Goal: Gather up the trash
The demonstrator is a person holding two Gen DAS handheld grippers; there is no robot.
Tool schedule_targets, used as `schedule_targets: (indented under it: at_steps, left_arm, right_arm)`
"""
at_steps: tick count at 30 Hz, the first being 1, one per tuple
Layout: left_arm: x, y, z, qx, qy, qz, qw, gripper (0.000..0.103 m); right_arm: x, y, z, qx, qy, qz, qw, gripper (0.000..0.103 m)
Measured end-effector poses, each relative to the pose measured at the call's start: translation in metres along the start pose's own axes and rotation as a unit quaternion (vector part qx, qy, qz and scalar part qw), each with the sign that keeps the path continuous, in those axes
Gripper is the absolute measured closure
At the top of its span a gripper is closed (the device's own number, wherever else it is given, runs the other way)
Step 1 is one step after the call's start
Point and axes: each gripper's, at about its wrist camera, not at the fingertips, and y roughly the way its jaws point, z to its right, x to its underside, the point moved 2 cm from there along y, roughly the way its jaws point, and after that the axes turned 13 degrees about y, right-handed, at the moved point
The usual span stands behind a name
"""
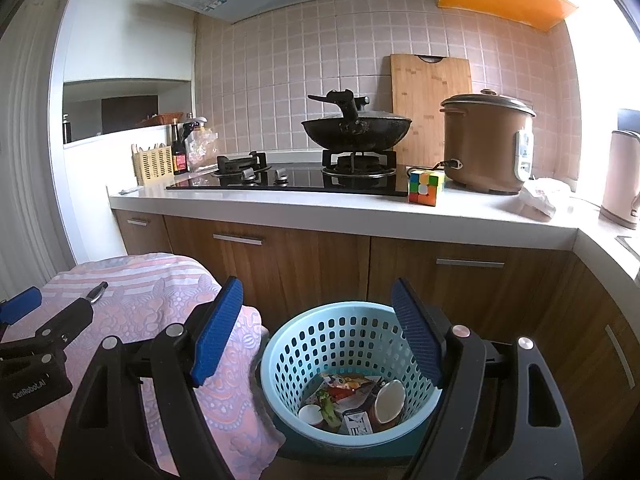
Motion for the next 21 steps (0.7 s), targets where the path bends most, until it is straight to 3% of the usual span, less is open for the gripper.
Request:
schedule_targets:
  at_steps: [21]
  left_arm:
    - [0.012,0.002,-0.004,-0.001,-0.011,-0.013,0.9999,0.008]
  right_arm:
    - [0.003,0.01,0.003,0.007,0.019,-0.016,1.0,0.03]
